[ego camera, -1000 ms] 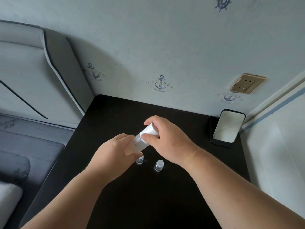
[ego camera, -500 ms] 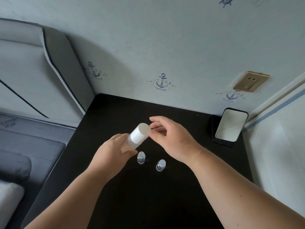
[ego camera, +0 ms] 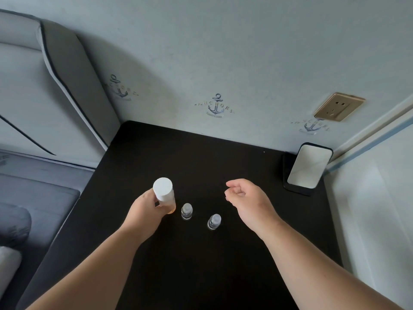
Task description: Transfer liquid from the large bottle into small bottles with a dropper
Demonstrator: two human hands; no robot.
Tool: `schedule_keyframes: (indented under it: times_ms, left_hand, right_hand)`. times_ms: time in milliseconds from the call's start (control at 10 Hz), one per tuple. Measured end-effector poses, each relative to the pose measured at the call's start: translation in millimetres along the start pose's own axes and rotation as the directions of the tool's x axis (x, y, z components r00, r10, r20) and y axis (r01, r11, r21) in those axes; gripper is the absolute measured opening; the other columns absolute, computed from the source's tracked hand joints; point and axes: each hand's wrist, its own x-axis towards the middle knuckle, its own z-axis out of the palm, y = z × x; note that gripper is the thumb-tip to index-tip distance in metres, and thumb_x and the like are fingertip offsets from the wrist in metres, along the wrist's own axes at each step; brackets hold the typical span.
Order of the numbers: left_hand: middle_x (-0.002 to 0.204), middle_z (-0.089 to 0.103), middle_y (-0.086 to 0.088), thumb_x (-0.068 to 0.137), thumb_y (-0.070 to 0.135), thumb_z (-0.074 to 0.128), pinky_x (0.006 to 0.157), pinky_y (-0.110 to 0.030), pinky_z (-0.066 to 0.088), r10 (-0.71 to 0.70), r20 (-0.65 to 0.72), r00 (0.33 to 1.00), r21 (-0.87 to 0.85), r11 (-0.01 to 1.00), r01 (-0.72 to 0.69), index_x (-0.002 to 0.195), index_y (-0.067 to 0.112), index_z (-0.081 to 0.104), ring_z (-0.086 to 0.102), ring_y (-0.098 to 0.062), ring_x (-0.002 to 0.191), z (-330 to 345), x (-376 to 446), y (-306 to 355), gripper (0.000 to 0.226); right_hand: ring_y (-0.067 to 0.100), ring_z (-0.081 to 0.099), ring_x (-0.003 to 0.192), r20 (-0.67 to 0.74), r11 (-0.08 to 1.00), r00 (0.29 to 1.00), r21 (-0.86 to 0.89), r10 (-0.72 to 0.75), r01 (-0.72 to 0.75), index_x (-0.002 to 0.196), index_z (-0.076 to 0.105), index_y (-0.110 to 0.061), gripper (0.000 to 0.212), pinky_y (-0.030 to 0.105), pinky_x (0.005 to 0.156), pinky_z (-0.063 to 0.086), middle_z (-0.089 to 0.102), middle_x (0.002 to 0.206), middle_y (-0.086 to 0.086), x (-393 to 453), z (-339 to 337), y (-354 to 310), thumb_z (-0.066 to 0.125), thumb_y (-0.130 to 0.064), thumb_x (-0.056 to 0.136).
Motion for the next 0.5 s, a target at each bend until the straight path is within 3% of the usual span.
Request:
schedule_keyframes:
  times_ms: [300, 400, 500]
  left_hand:
    - [0.095, 0.063, 0.015, 0.088, 0.033, 0.070, 0.066, -0.020, 0.042, -0.037, 0.010, 0.999, 0.014, 0.999, 0.037, 0.090, 0.042, 0.049, 0.060, -0.005, 0.088, 0.2, 4.3, 2.8, 0.023]
    - [0.106, 0.063, 0.017, 0.087, 0.029, 0.072, 0.071, -0.023, 0.046, -0.096, 0.042, 0.995, 0.013, 0.995, 0.095, 0.106, 0.041, 0.053, 0.062, -0.008, 0.098, -3.3, 0.3, 3.5, 0.030]
    - [0.131, 0.061, 0.003, 0.089, 0.014, 0.070, 0.090, -0.034, 0.053, -0.193, 0.012, 0.981, 0.045, 0.980, 0.192, 0.146, 0.021, 0.045, 0.060, -0.017, 0.113, -8.0, -8.9, -1.3, 0.062]
  right_hand:
    - [0.004, 0.067, 0.099, -0.009, 0.997, 1.000, 0.081, 0.009, -0.008, 0.118, 0.065, -0.036, 0.023, 0.032, 0.093, 0.056, 0.070, 0.104, -0.013, -3.7, -5.0, 11.2, 0.064, -0.030, 0.096]
    - [0.005, 0.067, 0.098, -0.012, 0.994, 1.000, 0.105, 0.022, -0.021, 0.112, 0.066, -0.039, 0.020, 0.033, 0.092, 0.057, 0.071, 0.103, -0.012, -7.8, -6.2, 16.1, 0.065, -0.029, 0.095]
    - [0.003, 0.069, 0.093, -0.043, 0.989, 0.999, 0.146, 0.005, 0.001, 0.105, 0.067, -0.040, 0.015, 0.028, 0.085, 0.057, 0.073, 0.098, -0.012, -16.8, -11.9, 20.6, 0.066, -0.029, 0.095]
